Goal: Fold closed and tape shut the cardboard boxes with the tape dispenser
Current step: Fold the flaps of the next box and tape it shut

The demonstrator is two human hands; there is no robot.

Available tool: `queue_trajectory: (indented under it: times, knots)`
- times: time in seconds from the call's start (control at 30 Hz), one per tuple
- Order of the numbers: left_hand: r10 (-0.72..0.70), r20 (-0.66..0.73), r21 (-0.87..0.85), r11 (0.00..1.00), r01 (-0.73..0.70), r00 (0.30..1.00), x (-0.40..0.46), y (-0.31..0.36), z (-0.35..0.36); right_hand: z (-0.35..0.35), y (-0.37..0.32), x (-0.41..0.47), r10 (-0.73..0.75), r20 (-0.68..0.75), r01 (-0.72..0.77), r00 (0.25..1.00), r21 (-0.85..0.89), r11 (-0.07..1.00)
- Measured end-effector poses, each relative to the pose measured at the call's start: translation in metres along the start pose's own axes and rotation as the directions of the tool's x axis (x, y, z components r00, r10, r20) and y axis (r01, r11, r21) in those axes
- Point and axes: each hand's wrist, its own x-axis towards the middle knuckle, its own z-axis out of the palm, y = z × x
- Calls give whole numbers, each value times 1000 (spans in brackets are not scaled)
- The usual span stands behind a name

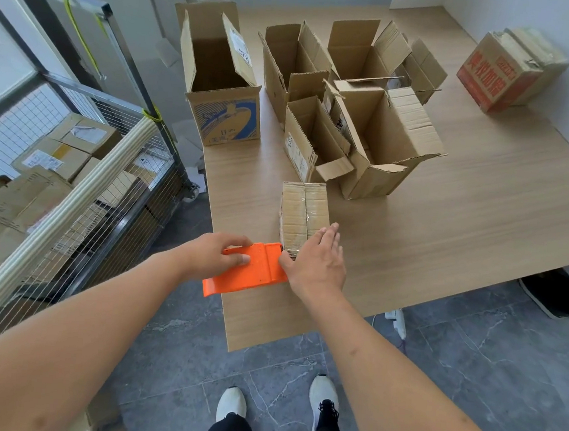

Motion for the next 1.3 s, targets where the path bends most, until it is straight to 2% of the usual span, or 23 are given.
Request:
queue_trajectory:
  times: [0.07,0.17,0.2,0.3,0.47,0.6,0.73,0.83,0.97,1.07,1.17,1.3]
  knots:
    - [-14,-7,20,1000,14,1000,4,4,-3,-1,-2,1,-3,22,3,1000,34,999]
    - [-39,-22,203,978,42,999,8,4,2,0,-4,1,-2,31,1,1000,30,1000]
    - [-47,-26,216,975,52,999,6,1,8,0,-4,1,-5,34,4,999,28,1000]
    - [-34,-76,121,992,43,997,3,-10,24,-1,-2,3,-14,26,13,1000,33,999]
    - [17,-108,140,990,-2,994,-3,-19,20,4,-6,-1,3,-7,-3,1000,-7,1000]
    - [63,-185,129,991,-39,981,-10,-19,13,9,-5,-1,-25,-34,23,999,-65,998]
    - [109,-243,130,988,-79,964,-16,-23,5,6,-3,5,-57,-13,56,998,-48,997]
    - [152,-325,115,986,-120,934,-23,-26,-2,-5,1,15,-62,4,62,998,-54,997]
    - [206,-458,55,978,-203,865,-36,-27,-12,-17,12,23,-145,56,154,988,-221,963]
    - [225,-501,71,973,-219,836,-46,-26,-23,-22,24,21,-229,-21,213,973,-292,932]
    - [296,-501,155,955,-253,813,-50,-21,-33,-19,26,14,-325,-79,284,942,-325,902]
    - [449,-476,381,880,-283,756,-52,-17,-37,-9,12,7,-264,-49,250,963,-195,948]
